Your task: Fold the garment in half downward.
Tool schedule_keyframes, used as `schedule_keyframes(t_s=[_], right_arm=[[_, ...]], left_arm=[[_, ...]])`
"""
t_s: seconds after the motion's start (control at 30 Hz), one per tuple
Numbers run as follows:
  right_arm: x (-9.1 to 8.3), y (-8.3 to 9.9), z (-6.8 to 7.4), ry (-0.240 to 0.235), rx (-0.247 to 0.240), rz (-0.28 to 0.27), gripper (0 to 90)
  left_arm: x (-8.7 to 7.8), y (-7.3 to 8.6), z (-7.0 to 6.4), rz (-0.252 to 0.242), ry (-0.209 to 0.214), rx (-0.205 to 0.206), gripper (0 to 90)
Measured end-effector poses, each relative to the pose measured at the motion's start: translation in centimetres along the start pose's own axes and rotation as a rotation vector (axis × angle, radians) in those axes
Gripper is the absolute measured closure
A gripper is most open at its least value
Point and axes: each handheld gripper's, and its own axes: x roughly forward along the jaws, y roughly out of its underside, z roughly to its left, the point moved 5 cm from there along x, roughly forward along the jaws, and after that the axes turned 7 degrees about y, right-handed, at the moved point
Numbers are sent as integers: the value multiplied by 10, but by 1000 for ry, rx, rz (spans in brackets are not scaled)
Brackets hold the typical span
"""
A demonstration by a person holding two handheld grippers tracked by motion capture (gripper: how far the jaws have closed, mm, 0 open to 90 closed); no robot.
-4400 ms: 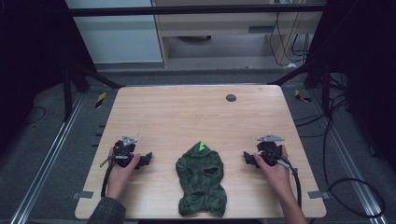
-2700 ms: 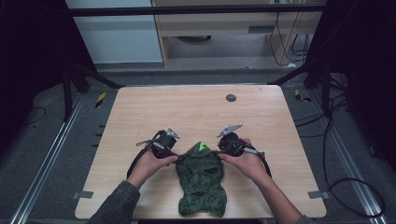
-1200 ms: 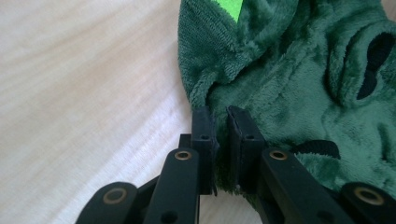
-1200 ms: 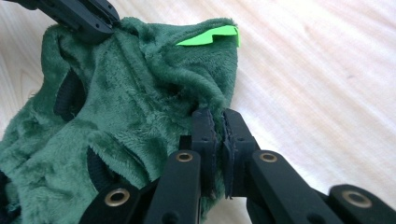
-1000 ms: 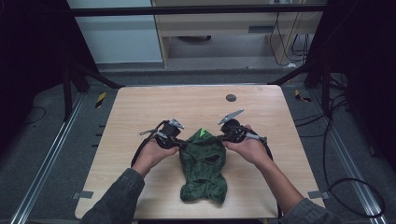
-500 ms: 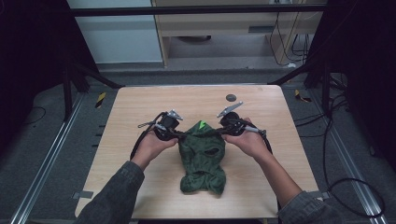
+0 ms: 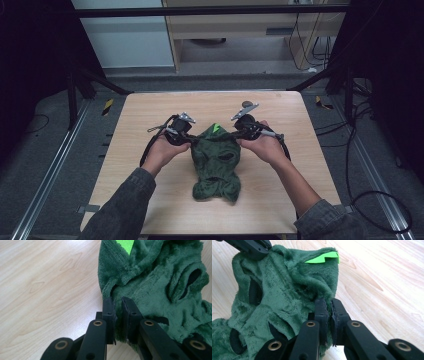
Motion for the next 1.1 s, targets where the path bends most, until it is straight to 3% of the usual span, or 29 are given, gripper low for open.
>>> schedule_keyframes(t_s=[0.33, 0.6, 0.8, 1.1], right_arm=[[3, -12, -9, 24, 21, -24, 849], [3, -21, -15, 49, 23, -36, 849], [3, -26, -21, 65, 36, -42, 848], [-3, -19, -8, 64, -15, -54, 845]], left_arm=[[-5, -9, 8, -34, -17, -17, 814], [-9, -22, 11, -39, -51, 8, 815], [-11, -28, 14, -59, -66, 3, 815], [-14, -16, 3, -30, -71, 44, 815]])
